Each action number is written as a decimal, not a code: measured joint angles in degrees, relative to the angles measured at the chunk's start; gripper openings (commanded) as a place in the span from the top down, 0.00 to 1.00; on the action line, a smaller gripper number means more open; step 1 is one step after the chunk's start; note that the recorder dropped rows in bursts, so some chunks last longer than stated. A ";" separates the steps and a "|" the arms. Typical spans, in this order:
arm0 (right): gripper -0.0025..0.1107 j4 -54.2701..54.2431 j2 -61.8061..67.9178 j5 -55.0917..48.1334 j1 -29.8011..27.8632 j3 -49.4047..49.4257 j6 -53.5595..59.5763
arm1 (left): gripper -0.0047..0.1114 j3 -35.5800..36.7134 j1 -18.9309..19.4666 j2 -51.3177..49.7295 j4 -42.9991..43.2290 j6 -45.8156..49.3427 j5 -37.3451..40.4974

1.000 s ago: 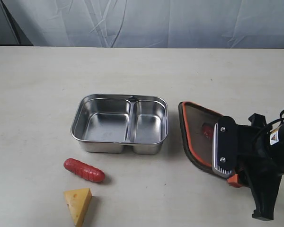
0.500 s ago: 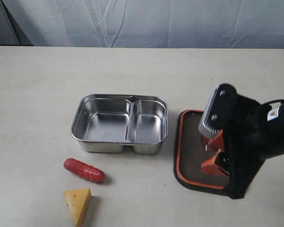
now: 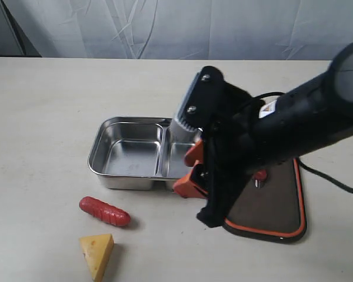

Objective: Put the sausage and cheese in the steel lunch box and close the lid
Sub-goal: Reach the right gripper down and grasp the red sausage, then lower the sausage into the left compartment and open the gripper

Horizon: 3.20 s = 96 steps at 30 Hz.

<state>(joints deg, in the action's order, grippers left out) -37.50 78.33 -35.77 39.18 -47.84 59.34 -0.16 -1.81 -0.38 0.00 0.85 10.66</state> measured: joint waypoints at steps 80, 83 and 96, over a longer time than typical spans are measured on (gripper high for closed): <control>0.99 11.95 28.06 13.15 7.28 -27.01 -22.30 | 0.96 0.00 0.00 0.00 0.00 0.00 0.00; 0.99 12.18 28.81 9.34 4.50 -28.80 -22.93 | 0.96 0.00 0.00 0.00 0.00 0.00 0.00; 0.59 12.58 36.04 5.54 3.46 -30.07 -25.99 | 0.96 0.00 0.00 0.00 0.00 0.00 0.00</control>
<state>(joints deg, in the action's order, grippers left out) -24.92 114.37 -30.23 42.64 -77.91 33.35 -0.16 -1.81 -0.38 0.00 0.85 10.66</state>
